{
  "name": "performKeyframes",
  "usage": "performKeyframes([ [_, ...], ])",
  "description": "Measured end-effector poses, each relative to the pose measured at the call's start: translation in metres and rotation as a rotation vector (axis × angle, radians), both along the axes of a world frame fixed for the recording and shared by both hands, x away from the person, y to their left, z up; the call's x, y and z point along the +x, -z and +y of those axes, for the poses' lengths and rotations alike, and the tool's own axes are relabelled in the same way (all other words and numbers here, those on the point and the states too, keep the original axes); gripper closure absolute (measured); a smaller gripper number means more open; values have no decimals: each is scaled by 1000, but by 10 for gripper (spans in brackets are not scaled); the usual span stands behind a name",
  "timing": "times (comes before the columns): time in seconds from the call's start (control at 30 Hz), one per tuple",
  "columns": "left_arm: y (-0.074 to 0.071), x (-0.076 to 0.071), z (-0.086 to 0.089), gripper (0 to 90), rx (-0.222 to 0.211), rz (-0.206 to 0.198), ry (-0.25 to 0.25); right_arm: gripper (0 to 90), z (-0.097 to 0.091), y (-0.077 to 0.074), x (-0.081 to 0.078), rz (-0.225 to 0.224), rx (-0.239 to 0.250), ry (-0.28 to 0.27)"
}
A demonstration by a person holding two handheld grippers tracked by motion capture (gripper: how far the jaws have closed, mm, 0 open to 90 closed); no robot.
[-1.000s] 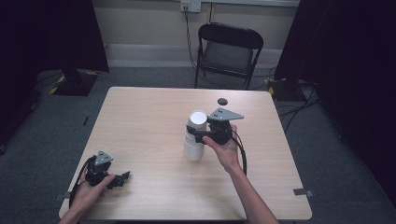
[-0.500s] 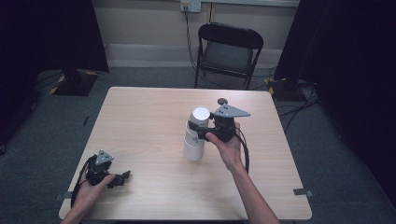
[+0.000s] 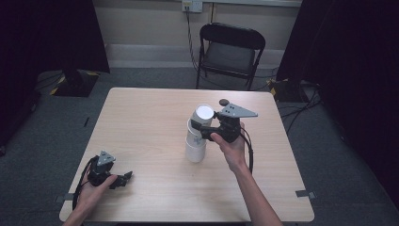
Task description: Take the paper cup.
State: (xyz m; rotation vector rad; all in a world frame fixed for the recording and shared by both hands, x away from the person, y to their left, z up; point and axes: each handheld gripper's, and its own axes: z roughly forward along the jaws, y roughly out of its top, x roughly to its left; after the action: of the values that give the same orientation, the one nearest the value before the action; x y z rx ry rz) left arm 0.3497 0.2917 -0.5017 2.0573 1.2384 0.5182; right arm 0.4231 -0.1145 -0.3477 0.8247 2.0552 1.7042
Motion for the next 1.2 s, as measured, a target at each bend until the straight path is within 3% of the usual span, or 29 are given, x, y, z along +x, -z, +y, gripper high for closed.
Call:
performKeyframes([
  [0.4,-1,0,0,72,-2,-10,10,301,-1,-18,-13,-45,11,-22],
  [0.53,-3,-1,-2,170,5,-18,12,302,-3,-20,-17,-48,15,-19],
  [0.6,-3,-1,-3,160,15,-24,9,302,-4,-21,-18,-44,16,-21],
  [0.7,-5,-1,-4,170,16,-39,12,303,-8,-23,-27,-57,-13,-4],
  [1.0,-17,-6,-8,171,-56,-89,32,306,-21,-24,-47,-52,-33,6],
  [1.2,-29,-12,-20,178,-98,-136,81,307,-24,-11,-57,-5,-60,-16],
])
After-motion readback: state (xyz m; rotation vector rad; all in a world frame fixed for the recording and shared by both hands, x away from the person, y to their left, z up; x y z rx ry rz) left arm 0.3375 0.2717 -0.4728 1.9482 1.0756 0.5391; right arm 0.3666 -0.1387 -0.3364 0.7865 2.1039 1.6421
